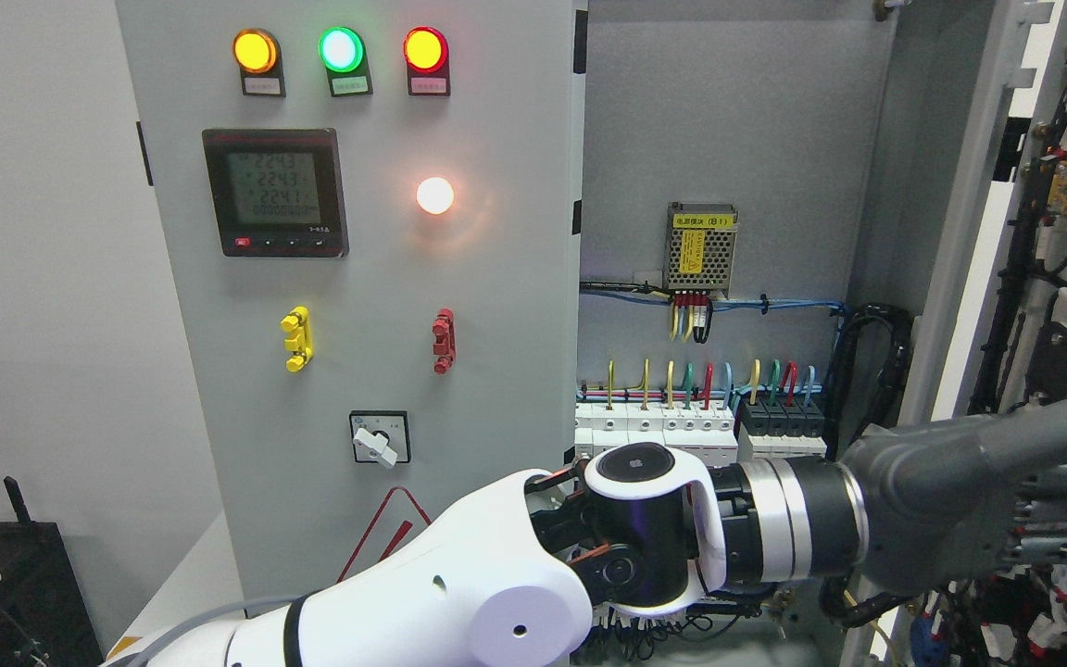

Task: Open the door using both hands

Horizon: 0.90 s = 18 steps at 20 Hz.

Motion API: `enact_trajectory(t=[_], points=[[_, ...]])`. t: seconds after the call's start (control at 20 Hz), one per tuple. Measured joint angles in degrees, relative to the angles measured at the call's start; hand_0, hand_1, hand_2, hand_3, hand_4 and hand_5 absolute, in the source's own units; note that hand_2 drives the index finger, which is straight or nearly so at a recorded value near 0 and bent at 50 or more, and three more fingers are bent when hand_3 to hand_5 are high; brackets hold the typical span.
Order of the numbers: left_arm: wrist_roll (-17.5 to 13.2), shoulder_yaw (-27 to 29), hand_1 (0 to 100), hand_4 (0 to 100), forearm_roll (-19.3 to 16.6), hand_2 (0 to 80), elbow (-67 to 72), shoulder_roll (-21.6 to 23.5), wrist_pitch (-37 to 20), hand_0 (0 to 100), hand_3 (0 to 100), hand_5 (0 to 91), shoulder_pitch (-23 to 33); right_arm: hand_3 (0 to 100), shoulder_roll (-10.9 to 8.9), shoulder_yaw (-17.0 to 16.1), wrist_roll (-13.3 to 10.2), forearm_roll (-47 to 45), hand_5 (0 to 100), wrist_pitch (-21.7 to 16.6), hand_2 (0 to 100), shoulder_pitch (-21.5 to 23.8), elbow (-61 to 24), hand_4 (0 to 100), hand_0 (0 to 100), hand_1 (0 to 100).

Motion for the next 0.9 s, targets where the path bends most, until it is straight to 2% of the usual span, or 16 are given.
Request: enact_trajectory(t=[0.25,0.9], points=[[-1.33,1.23,39,0,-0.1,0.0,0.0,0.08,0.95,12,0,0.0,0.13,0,0.0,0.0,0.0,0.0,0,0.0,0,0.0,0.0,0,5,0],[-1.53,4.63,39,0,-0.15,0.0,-0.04,4.2,1.95,12,0,0.0,2.54,0,0.0,0.0,0.0,0.0,0,0.0,0,0.02,0.0,0,5,0]])
